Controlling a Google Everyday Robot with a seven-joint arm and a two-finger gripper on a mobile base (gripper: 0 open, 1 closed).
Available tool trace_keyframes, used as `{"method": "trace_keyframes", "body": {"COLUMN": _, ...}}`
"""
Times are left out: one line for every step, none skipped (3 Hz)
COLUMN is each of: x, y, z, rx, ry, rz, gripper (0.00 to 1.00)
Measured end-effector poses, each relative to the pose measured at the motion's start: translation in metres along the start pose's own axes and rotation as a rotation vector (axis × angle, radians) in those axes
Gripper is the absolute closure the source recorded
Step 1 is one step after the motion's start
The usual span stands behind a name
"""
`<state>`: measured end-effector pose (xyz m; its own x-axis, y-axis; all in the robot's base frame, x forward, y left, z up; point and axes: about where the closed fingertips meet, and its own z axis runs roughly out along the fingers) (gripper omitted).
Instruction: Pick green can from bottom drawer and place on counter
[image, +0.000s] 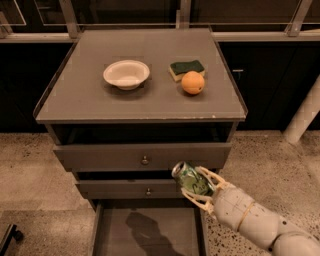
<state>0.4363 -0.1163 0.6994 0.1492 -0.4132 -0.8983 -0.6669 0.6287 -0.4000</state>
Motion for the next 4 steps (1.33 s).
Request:
{"method": "trace_keyframes", "body": {"x": -0.075, "y": -0.022, "z": 0.024, "rx": -0.027, "ry": -0.028, "rz": -0.145, "gripper": 1.0}}
{"method": "trace_keyframes", "body": {"x": -0.131, "y": -0.037, "z": 0.039, "rx": -0.042, "ry": -0.029, "rz": -0.259, "gripper": 1.0}}
{"method": "trace_keyframes", "body": {"x": -0.179, "y": -0.045, "z": 0.054, "rx": -0.06, "ry": -0.041, "rz": -0.345, "gripper": 1.0}}
{"method": "trace_keyframes", "body": {"x": -0.218, "y": -0.055, "z": 0.076, "rx": -0.068, "ry": -0.067, "rz": -0.384, "gripper": 1.0}}
